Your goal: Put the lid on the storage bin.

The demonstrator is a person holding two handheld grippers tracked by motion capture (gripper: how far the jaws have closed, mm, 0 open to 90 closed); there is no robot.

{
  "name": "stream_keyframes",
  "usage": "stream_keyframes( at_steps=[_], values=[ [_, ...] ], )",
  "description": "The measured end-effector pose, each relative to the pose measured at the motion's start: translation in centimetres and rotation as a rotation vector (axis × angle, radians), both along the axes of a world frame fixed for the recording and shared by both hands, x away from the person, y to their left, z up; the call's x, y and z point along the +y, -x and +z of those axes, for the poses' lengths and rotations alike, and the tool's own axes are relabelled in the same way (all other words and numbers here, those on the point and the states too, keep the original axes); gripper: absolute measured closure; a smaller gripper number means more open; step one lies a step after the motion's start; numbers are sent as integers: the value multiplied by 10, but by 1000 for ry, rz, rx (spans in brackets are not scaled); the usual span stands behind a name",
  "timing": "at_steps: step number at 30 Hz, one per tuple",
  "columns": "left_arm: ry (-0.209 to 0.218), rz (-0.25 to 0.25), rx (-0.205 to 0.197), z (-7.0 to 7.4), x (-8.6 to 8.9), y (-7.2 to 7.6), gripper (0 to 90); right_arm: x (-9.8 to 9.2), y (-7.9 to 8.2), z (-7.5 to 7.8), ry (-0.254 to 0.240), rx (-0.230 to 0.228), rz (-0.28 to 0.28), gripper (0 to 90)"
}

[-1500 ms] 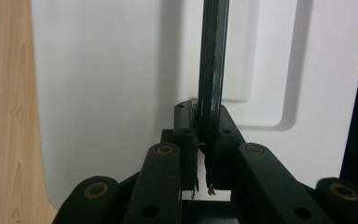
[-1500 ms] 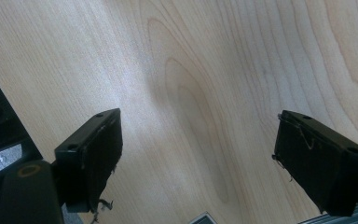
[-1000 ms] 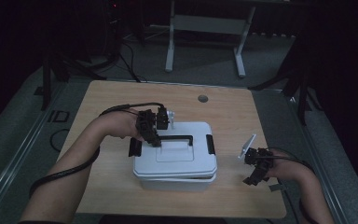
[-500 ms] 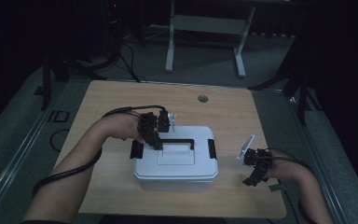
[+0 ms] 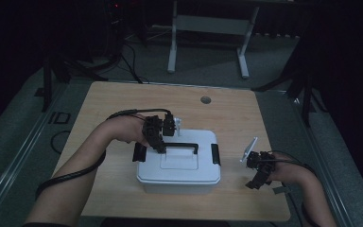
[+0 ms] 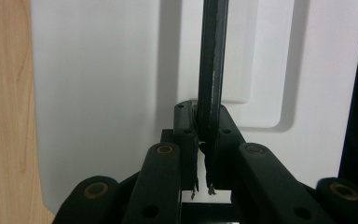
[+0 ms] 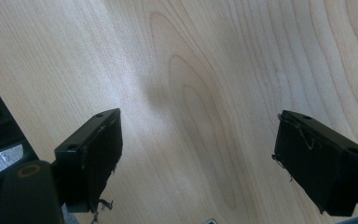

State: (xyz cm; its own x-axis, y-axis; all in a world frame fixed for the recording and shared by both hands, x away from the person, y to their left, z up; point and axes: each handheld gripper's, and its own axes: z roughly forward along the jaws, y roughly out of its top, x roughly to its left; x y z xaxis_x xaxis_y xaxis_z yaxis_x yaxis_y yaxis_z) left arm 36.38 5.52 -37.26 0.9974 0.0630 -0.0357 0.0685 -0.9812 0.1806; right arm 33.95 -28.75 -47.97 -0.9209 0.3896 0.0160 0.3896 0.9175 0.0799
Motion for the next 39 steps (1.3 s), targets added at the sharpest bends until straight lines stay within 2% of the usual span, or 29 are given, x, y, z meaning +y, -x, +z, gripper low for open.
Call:
stream_keyframes(
  at_steps=[4,6,7,9,11,13,14,15,16,18,19,23,26,27,36,38,39],
  values=[
    [-2,-2,2,0,0,-1,833,-1,0,-2,-2,4,-1,148],
    [11,7,-1,0,1,-1,825,-1,0,-2,-4,3,-3,148],
    [16,14,-11,1,2,-2,776,-1,0,-2,-6,3,-2,148],
    [27,35,-5,1,6,-4,738,-1,1,-1,-9,1,-1,148],
    [33,63,-6,0,9,-6,614,-1,1,-1,-6,0,-1,148],
    [39,95,-24,0,13,-8,549,-1,0,0,-5,0,-4,148],
    [57,116,-19,1,16,-9,492,-1,0,0,-4,0,-4,148],
    [57,116,-19,1,16,-9,425,-1,0,0,-3,-1,-3,148],
    [92,147,-41,3,21,-10,349,-1,0,0,-4,-2,-2,148],
    [123,152,-34,5,27,-11,243,-1,0,1,-5,-2,-6,148],
    [138,161,-34,5,29,-10,230,-1,0,2,-7,-2,-7,148],
    [150,173,-33,5,36,-9,135,-3,0,4,-15,-8,-17,148],
    [148,179,-71,3,42,-8,59,-3,-1,4,-10,-10,-19,148],
    [142,175,-93,2,44,-7,50,-3,-1,4,-9,-8,-18,147],
    [163,212,-93,-4,66,-5,24,-2,-2,3,-12,-8,-20,148],
    [164,224,-121,-5,74,-3,23,-1,-2,4,-12,-10,-21,147],
    [164,224,-121,-5,74,-3,23,-1,-3,4,-13,-12,-21,148]
  ],
)
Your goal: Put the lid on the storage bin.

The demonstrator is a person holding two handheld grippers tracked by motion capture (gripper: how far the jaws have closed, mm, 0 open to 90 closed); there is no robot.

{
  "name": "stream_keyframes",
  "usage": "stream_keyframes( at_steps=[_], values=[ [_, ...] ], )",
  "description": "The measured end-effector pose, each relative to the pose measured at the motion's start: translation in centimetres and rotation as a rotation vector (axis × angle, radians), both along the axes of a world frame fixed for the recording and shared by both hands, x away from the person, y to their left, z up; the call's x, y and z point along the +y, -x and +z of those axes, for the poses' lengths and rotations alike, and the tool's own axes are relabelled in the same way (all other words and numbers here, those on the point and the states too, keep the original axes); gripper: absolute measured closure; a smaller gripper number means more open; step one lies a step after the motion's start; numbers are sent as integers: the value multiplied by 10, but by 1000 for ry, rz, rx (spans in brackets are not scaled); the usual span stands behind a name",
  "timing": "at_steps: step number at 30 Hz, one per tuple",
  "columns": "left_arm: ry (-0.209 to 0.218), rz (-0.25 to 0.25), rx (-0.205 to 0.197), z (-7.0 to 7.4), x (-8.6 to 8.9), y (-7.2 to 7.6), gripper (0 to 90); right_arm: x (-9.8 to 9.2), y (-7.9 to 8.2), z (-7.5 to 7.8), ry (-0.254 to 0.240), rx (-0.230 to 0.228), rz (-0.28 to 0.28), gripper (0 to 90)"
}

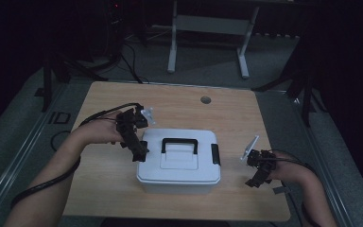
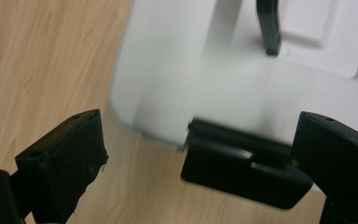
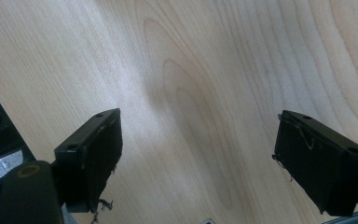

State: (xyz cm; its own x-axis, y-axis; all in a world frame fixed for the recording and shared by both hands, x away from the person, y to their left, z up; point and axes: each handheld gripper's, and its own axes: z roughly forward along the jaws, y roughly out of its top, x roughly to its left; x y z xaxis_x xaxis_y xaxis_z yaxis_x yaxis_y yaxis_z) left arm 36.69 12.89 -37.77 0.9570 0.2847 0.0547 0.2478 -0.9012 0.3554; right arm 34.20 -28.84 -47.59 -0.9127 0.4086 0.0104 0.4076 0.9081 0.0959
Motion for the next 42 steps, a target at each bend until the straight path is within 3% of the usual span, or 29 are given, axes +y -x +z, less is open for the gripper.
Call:
stream_keyframes(
  at_steps=[11,22,29,42],
  values=[
    [34,62,-22,-7,40,12,23,2,-1,-1,-12,-9,-5,148],
    [66,113,4,-19,75,22,23,2,0,-2,-16,-9,-3,147],
    [75,141,13,-35,98,31,23,2,1,-1,-18,-12,-7,147],
    [103,161,35,-63,117,38,23,2,1,-4,-28,-8,-11,147]
  ],
)
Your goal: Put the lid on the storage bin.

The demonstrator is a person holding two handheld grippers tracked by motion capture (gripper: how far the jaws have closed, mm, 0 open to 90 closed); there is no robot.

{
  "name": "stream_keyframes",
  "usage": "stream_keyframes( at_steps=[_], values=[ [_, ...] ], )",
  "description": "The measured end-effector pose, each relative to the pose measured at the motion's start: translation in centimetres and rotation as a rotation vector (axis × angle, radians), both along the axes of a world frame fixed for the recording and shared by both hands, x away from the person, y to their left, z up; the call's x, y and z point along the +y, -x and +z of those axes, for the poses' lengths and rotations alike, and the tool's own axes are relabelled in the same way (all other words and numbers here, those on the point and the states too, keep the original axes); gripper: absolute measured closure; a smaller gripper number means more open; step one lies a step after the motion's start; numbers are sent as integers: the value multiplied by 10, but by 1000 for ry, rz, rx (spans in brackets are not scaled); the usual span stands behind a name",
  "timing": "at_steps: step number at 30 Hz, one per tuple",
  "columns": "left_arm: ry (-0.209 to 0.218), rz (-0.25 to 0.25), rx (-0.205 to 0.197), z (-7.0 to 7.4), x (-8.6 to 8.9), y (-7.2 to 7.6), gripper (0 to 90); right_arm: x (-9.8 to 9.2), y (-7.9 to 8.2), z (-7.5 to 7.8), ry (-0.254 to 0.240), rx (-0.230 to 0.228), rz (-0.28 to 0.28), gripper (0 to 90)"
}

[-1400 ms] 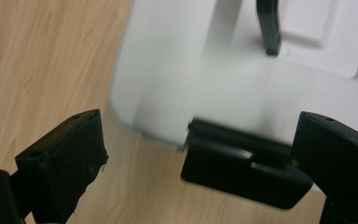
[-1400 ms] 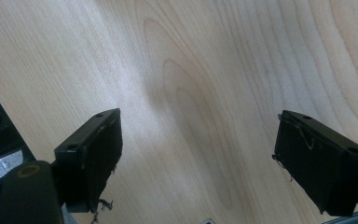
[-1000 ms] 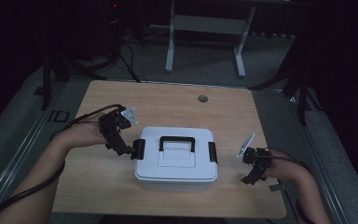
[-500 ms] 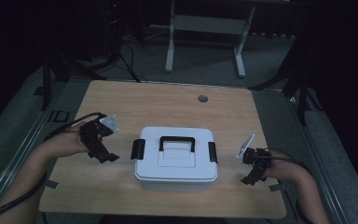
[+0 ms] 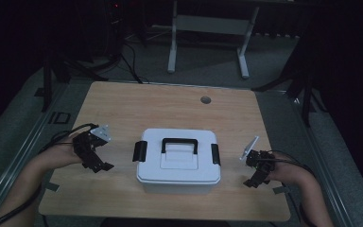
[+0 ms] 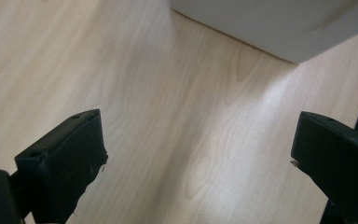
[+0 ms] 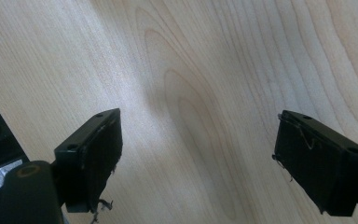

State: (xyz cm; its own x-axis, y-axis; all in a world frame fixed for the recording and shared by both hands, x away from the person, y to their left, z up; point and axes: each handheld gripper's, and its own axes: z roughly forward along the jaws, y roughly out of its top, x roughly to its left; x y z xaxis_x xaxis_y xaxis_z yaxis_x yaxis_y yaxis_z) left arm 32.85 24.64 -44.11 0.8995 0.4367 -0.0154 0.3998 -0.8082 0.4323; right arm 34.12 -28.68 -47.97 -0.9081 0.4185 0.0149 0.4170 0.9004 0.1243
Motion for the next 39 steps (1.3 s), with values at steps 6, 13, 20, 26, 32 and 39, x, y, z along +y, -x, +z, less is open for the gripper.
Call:
stream_keyframes(
  at_steps=[6,13,20,26,32,39],
  values=[
    [43,7,20,-14,9,5,23,-1,1,-2,-7,2,-4,147],
    [31,3,30,-29,16,11,23,-5,1,-1,-20,-7,-17,147],
    [33,25,16,-45,25,17,23,-6,1,-4,-16,-7,-23,147],
    [63,43,2,-59,31,23,23,-8,1,-3,-19,-27,-30,135],
    [91,93,-8,-71,40,25,23,-12,1,-2,-33,-65,-42,126],
    [172,158,-19,-83,47,28,23,-19,1,-4,-54,-131,-85,115]
  ],
)
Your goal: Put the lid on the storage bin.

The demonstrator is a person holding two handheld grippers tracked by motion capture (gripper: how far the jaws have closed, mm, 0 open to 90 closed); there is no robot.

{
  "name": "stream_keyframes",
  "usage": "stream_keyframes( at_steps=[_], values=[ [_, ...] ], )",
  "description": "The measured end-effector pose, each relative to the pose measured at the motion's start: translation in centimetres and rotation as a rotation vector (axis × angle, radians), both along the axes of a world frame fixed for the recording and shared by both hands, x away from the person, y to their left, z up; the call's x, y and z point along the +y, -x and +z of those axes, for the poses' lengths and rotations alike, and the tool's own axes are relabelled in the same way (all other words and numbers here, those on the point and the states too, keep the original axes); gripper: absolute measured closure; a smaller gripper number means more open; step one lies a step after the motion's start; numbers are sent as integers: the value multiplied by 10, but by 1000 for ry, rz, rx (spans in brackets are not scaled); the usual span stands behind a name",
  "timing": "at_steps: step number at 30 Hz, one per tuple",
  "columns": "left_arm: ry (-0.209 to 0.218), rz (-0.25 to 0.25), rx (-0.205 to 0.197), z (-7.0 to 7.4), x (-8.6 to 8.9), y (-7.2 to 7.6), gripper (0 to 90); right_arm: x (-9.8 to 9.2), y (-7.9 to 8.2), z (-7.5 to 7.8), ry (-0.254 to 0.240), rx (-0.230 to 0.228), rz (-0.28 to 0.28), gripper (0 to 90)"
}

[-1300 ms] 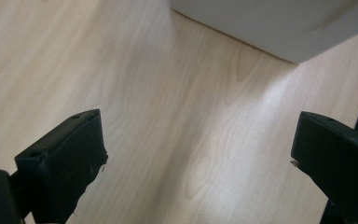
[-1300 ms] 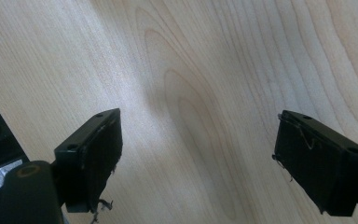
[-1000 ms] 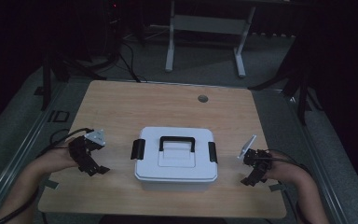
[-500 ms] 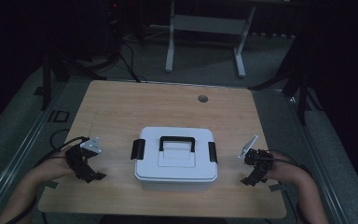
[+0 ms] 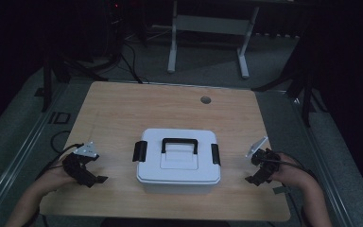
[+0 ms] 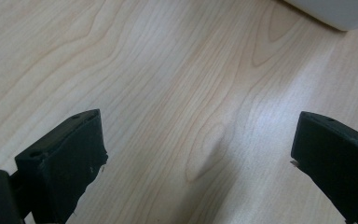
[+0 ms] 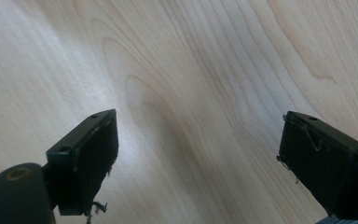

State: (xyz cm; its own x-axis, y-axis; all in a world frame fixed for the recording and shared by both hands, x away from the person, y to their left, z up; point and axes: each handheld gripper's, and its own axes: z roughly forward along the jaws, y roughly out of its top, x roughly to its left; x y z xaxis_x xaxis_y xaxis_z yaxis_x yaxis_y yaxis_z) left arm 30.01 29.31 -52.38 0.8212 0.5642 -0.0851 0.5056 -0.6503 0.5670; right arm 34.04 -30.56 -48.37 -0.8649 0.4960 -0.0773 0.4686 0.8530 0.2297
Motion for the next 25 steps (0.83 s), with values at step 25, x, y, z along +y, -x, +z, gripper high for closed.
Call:
stream_keyframes(
  at_steps=[25],
  values=[
    [21,151,-40,-11,21,-1,23,-8,-7,5,-118,-105,-154,102]
  ],
)
